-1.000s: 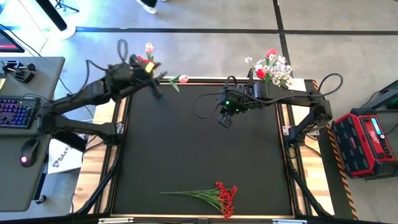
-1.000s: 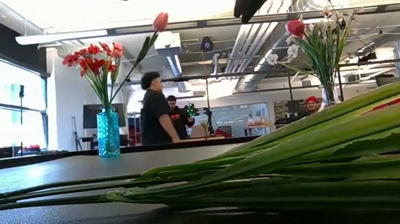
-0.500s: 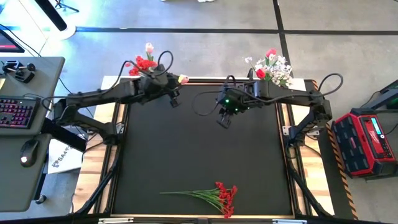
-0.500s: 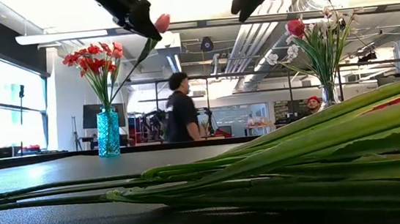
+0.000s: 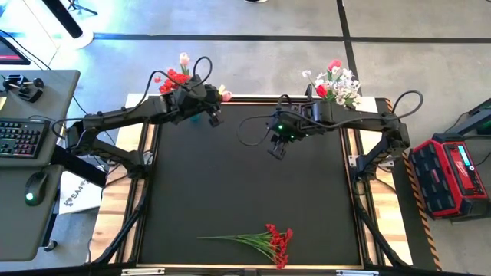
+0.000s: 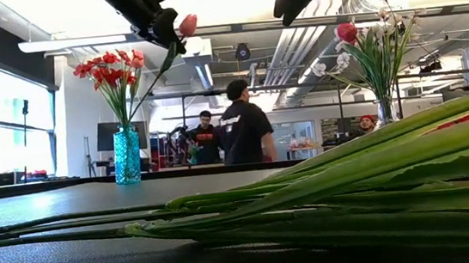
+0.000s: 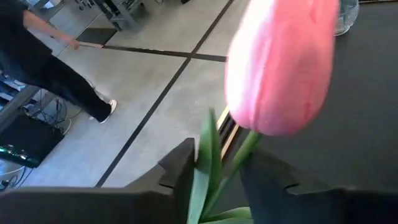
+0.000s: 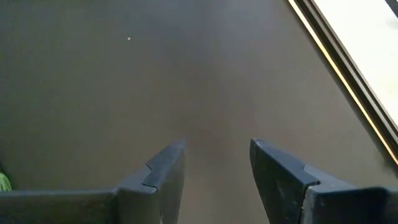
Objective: Sort flowers into vase by color
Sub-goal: Put the pink tulip into the blue vase
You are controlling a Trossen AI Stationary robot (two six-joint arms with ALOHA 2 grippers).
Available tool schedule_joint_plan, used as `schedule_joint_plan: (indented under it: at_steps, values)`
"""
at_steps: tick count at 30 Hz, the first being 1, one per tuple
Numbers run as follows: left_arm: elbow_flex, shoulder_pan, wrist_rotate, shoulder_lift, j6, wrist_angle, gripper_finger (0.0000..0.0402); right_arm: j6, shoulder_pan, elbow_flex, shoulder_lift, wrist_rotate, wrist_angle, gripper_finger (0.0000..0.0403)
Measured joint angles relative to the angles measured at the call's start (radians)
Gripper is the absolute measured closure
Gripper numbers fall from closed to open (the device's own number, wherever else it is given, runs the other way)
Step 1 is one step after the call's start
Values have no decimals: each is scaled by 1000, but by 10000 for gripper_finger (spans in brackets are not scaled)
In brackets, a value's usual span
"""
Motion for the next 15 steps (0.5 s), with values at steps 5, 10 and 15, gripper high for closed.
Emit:
schedule_joint_plan:
  at_steps: [5,10,15]
  values:
    - [0,0,-58,0,-11,27,359,-8,-11,0,0,0,0,234]
    - [0,26,-142,-3,-57,62,396,-9,-18,0,0,0,0,234]
    - [1,79,-193,-9,-174,45,388,-8,-18,0,0,0,-4,234]
